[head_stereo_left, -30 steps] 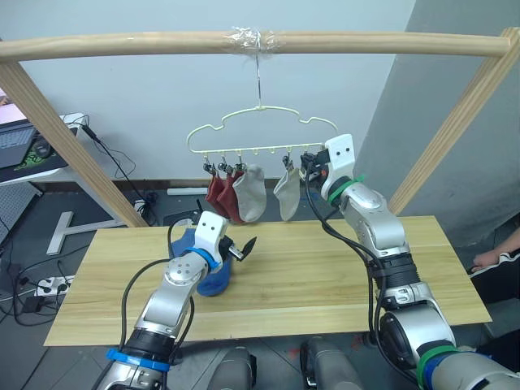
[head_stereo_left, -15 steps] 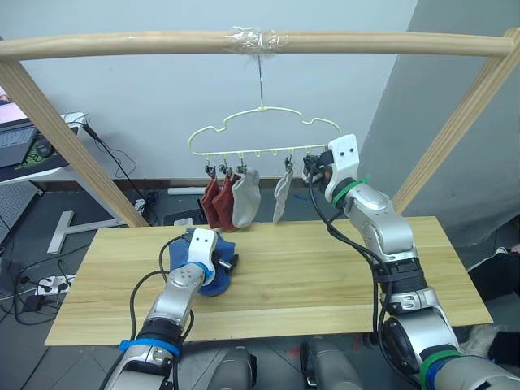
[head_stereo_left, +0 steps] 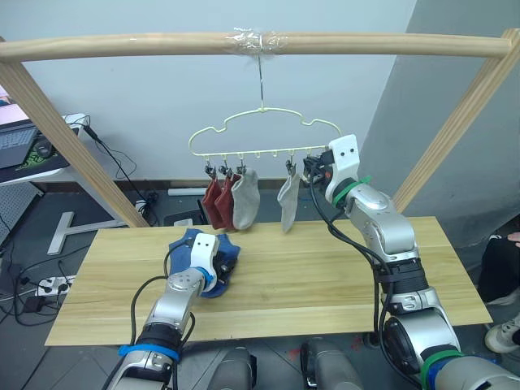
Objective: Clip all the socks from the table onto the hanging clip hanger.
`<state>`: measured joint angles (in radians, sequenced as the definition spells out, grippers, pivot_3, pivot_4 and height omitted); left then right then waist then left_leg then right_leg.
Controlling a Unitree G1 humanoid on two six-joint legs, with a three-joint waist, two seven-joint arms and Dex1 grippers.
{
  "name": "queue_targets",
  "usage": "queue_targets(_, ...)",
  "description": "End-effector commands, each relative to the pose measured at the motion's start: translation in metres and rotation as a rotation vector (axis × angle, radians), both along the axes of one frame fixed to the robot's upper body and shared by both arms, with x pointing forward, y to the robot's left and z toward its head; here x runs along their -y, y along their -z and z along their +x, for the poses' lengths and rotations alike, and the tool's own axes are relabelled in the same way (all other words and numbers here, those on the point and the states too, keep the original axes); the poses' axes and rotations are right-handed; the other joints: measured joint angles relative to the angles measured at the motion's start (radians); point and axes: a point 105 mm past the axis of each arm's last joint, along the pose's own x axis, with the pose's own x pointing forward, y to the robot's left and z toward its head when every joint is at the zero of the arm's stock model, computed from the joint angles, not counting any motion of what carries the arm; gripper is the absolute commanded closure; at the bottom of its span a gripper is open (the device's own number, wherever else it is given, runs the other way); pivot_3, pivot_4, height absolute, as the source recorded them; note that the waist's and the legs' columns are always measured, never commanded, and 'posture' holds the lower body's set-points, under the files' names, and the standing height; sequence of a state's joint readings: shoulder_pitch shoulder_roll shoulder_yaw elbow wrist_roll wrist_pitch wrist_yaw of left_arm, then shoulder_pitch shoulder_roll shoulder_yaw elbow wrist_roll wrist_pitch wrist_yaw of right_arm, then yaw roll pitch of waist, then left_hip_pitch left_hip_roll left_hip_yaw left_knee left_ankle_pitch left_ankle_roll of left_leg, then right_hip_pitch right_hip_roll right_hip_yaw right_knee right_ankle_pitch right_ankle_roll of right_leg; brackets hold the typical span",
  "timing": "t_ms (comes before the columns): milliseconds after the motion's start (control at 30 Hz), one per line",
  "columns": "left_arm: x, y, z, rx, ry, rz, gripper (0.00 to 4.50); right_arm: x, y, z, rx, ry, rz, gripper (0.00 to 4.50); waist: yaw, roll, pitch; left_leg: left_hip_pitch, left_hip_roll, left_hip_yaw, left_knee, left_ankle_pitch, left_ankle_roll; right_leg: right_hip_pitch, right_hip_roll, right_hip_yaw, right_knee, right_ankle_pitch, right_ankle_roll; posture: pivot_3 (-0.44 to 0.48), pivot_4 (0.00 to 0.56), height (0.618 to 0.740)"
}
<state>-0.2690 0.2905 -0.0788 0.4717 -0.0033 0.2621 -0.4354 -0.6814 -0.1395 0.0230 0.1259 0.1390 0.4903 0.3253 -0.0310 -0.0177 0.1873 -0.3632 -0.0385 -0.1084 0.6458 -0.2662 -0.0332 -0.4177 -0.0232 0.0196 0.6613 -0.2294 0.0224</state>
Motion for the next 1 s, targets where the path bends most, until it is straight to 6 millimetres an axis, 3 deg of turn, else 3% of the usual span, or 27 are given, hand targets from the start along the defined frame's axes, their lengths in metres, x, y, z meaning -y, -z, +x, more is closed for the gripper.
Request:
queue_targets(33,0.014,0.016,-0.017,-0.077,0.053,-0.038,3.9,0.005,-0.009,0.0,0.021,0.013,0.013,4.5,0.001,0.0,0.0,0.0,0.0,0.0,0.0,0.0,0.0,0.0,0.0,0.0,0.0,0.0,0.0,0.001,0.187,0.74)
queue_targets(100,0.025,0.012,-0.019,-0.062,0.096,-0.07,4.4,0.005,-0.009,0.0,0.018,0.013,0.014,4.5,0.001,0.0,0.0,0.0,0.0,0.0,0.0,0.0,0.0,0.0,0.0,0.0,-0.001,0.0,0.0,0.001,0.187,0.74)
queue_targets(333,0.055,-0.02,-0.019,0.102,0.245,-0.107,4.46,0.006,-0.01,-0.001,-0.003,0.001,0.032,4.5,0.002,0.0,0.0,-0.001,0.0,-0.001,-0.001,0.0,0.0,0.001,0.0,0.0,-0.004,0.0,0.0,0.002,0.181,0.74)
queue_targets(500,0.092,-0.097,-0.019,0.417,0.409,-0.244,4.46,0.02,-0.013,0.002,-0.185,0.016,0.147,4.5,0.005,0.0,0.0,-0.003,0.0,-0.002,0.0,0.0,0.0,0.001,0.0,-0.001,-0.004,0.0,0.0,0.002,0.171,0.74)
queue_targets(600,0.105,-0.12,-0.022,0.504,0.469,-0.262,4.46,0.022,-0.013,0.0,-0.288,0.002,0.205,4.5,0.006,0.0,0.0,-0.003,0.0,-0.002,-0.001,0.0,0.0,0.001,-0.001,0.0,-0.006,0.002,-0.004,0.0,0.165,0.74)
queue_targets(867,0.13,-0.159,-0.015,0.649,0.503,-0.275,4.46,0.016,-0.025,-0.005,-0.421,-0.028,0.351,4.5,0.006,0.0,0.0,-0.005,0.0,0.0,-0.001,0.0,0.0,0.001,0.0,-0.002,-0.01,0.002,-0.004,-0.004,0.159,0.74)
queue_targets(1000,0.136,-0.168,-0.011,0.692,0.495,-0.275,4.46,0.012,-0.027,-0.008,-0.445,-0.039,0.369,4.5,0.004,0.0,0.0,-0.005,0.0,0.001,-0.001,0.0,0.001,0.002,0.0,-0.002,-0.012,0.002,-0.003,-0.01,0.154,0.74)
